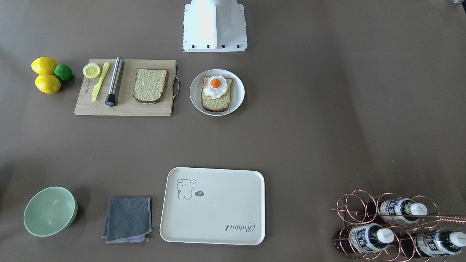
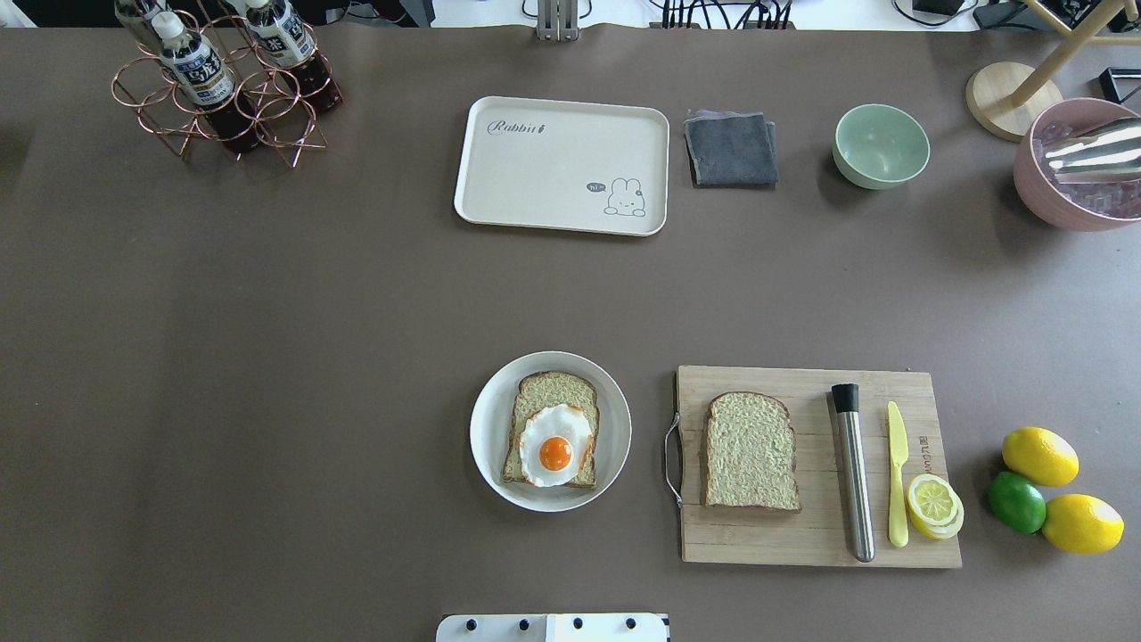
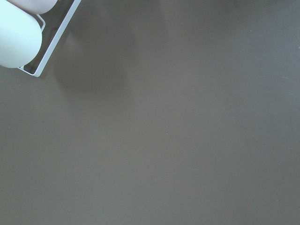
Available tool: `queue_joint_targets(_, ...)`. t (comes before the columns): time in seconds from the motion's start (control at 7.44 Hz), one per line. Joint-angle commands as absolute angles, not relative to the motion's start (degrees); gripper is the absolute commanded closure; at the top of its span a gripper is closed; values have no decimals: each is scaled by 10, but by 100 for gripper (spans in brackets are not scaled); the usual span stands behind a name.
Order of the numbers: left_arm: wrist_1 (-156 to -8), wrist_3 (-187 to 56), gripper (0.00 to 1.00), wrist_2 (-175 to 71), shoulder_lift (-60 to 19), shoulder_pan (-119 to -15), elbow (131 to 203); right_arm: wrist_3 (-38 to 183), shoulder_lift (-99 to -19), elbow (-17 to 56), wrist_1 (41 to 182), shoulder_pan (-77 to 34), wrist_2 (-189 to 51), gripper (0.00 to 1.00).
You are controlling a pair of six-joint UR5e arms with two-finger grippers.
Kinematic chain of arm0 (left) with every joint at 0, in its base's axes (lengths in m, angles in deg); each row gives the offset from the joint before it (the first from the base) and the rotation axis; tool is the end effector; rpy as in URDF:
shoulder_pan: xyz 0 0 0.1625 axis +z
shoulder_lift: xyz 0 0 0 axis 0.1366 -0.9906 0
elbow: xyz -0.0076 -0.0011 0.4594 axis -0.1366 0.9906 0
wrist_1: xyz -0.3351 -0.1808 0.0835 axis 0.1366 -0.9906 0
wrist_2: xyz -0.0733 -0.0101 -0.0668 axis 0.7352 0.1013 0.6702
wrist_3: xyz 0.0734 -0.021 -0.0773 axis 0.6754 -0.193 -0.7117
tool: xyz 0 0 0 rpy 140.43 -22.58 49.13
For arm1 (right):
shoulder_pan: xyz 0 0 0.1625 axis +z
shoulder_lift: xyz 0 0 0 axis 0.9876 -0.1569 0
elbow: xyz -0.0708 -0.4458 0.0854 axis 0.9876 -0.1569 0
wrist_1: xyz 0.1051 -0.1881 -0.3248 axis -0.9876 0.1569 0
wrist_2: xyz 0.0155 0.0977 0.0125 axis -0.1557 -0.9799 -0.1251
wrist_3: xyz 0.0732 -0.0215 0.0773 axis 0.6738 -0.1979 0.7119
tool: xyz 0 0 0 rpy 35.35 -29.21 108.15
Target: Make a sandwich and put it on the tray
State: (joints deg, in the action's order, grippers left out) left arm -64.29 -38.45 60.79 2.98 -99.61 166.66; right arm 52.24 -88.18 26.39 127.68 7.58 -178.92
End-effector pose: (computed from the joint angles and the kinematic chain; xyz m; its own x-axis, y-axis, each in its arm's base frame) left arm -0.0710 -0.4393 0.7081 0.7077 0.2572 -0.6580 -0.1207 0.9617 0.2461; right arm 0.0492 -0.3931 0.6952 0.7274 -0.0610 0.6835 0.0762 0.9971 0.0079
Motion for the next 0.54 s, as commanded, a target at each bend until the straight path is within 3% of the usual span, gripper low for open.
queue_joint_targets(0.0,-652,-384,2,616,23,-998,1670,521,-879,302,1277,76,-1786,0)
queue_joint_targets(0.4,-723,-407,2,650,28,-1000,1672,529,-881,348,1277,76,-1810,0)
